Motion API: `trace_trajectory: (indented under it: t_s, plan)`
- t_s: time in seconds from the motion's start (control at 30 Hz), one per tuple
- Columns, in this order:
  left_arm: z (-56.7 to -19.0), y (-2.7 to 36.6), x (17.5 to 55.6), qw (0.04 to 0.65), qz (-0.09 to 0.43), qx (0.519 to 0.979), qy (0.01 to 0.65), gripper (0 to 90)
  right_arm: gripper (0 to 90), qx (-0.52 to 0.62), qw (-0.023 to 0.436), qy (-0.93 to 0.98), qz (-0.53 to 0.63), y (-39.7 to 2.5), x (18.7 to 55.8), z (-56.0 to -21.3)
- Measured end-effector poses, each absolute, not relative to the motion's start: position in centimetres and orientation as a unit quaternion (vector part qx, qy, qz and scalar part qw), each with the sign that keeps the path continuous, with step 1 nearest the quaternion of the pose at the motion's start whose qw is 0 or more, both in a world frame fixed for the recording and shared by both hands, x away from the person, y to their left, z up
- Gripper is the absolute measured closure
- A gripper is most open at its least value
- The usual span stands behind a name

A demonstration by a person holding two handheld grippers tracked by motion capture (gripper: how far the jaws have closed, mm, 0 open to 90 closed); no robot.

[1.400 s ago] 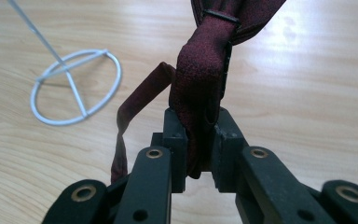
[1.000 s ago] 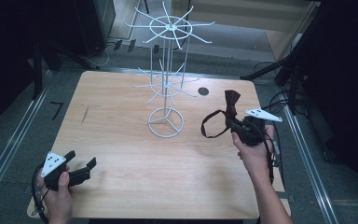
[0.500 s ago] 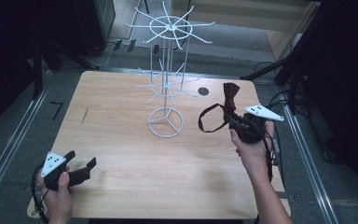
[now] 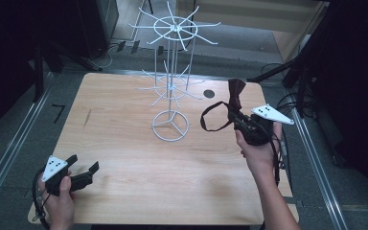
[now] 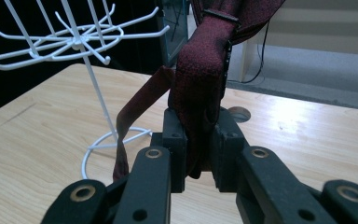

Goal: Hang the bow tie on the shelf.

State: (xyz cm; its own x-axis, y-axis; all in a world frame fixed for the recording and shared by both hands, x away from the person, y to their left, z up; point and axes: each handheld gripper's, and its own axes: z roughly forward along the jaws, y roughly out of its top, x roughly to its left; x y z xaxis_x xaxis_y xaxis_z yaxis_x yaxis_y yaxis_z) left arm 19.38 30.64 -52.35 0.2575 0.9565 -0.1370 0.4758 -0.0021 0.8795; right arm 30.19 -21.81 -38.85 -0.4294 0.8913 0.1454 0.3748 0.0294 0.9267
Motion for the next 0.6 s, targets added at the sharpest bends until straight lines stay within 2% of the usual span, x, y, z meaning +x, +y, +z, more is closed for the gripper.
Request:
trace_trajectory:
  t_s: [0.6]
  plan:
    - [-52.4,30.6,19.4,0.446,0.269,0.656,0.546,12.8,79.7,0.437,0.260,0.666,0.546,-20.8,29.6,-37.1]
